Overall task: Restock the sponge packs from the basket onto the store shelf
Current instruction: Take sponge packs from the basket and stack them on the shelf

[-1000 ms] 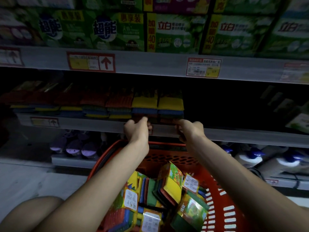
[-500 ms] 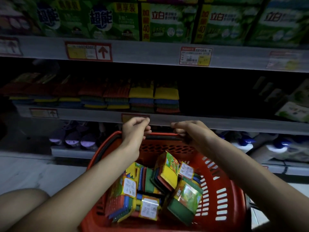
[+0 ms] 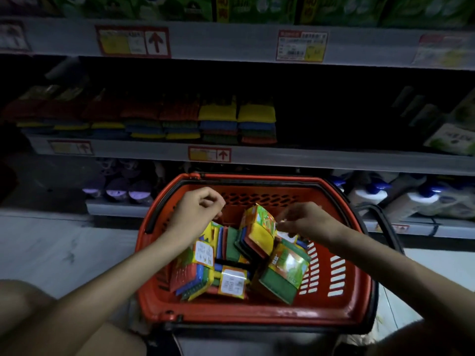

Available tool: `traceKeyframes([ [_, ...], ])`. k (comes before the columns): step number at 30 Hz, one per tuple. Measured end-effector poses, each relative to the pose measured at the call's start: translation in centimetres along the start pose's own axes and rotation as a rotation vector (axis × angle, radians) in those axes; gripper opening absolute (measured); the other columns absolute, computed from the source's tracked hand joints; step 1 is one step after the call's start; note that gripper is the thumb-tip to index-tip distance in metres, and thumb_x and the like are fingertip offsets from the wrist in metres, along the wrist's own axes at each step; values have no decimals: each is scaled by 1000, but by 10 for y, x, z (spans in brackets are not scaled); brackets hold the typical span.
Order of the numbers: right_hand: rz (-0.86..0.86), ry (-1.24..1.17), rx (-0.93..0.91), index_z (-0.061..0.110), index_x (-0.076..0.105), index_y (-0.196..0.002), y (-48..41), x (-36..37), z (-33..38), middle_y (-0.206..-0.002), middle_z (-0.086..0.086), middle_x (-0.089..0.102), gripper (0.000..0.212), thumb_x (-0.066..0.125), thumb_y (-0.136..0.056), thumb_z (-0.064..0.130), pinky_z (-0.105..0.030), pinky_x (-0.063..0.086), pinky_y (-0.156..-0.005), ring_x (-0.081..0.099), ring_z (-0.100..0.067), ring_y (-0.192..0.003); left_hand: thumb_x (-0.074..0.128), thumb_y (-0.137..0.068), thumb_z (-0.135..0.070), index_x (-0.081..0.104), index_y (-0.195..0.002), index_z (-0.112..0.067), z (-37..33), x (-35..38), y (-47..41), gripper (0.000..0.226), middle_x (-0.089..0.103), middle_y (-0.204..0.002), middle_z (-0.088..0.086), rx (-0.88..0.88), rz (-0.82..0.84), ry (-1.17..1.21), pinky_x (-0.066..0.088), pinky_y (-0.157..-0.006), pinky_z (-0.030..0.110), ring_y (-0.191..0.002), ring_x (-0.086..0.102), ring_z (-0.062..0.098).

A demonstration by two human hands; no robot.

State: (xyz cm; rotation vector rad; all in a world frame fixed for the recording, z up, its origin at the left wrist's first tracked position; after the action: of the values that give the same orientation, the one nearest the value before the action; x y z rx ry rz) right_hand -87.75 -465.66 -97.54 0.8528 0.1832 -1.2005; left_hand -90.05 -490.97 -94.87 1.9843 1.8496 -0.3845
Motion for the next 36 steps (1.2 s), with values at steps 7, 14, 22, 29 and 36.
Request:
traceKeyframes([
  [7,127,442,102,15,51,-141,-11,33,-69,-131,-10,63,80,86,-77,46,-28,47,-85,62,-24,-113,62,-95,-35,71,-109,-31,26,7,24,17,66,-101,-11,279,180,-863,43,-82,33,-101,64,16],
  [14,80,315,96,24,54,-115,-11,42,-86,-118,-9,60,63,94,-68,36,-34,52,-84,62,-25,-105,54,-98,-53,46,-147,-34,83,38,37,53,48,-137,-6,239,477,-1031,34,-106,37,-128,46,17],
  [22,155,109,123,16,46,-112,-12,48,-94,-111,-16,64,57,89,-76,13,-41,62,-75,68,-28,-93,54,-99,-52,24,-160,-30,76,67,23,71,45,-150,3,293,505,-1063,32,-111,41,-138,42,25],
  [29,272,-81,149,8,45,-106,-12,51,-92,-96,-16,71,49,86,-78,2,-41,62,-65,72,-26,-71,53,-94,-64,-2,-163,-25,80,99,7,96,31,-160,10,171,577,-1026,38,-110,44,-144,34,30],
  [36,158,73,59,27,40,-113,-14,42,-87,-112,-13,63,87,101,-53,38,-44,64,-72,71,-33,-94,65,-79,-75,12,-162,-17,100,112,-2,113,32,-158,13,-17,620,-1005,34,-114,47,-144,30,34],
])
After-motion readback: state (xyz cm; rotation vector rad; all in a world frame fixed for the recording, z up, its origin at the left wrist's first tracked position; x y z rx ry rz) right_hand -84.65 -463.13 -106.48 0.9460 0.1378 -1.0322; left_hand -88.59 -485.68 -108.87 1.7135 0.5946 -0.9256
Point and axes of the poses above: each hand's wrist, its own y-axis away from the middle knuckle, its own x-axis out of the palm, z = x × y, the point moved 10 cm from there along -y, towards the middle knuckle
